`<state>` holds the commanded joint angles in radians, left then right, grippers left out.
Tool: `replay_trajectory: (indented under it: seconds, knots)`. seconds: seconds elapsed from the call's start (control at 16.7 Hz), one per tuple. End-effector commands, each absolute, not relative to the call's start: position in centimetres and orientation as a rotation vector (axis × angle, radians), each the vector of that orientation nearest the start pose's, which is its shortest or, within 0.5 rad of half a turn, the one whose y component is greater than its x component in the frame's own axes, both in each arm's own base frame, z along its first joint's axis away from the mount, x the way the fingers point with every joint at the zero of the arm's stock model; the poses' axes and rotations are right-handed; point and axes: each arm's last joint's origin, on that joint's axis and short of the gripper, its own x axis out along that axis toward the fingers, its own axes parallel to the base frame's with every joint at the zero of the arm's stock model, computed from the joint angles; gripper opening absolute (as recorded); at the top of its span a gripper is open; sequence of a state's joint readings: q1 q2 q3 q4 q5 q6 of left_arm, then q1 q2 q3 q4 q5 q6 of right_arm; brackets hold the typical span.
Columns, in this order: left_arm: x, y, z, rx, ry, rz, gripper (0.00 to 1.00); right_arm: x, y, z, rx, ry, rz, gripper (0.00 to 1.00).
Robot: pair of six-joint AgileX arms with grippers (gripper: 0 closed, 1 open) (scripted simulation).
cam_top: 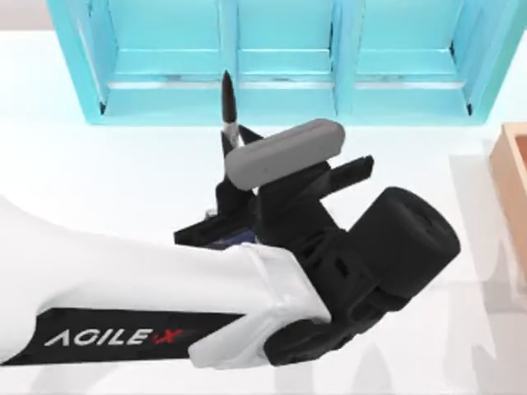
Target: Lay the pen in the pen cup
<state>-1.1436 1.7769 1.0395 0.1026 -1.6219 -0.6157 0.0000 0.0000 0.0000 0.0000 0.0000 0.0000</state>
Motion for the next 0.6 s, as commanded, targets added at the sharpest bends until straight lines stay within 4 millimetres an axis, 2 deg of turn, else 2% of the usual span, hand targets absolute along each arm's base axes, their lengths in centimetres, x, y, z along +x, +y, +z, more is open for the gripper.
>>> replay_trajectory:
  seconds: [0.3,0.36,0.6]
  knots:
    - [17.5,-31.2,20.1,0.005,-0.030,0.486,0.00,10.6,-0.1,16.0,0.000,0.000,0.000,1.00]
    - [18.0,-31.6,19.0,-0.031,0.000,0.442,0.00,10.6,-0.1,16.0,0.000,0.000,0.000,1.00]
    - [18.0,-31.4,19.3,-0.027,-0.012,0.460,0.00,10.6,-0.1,16.0,0.000,0.000,0.000,1.00]
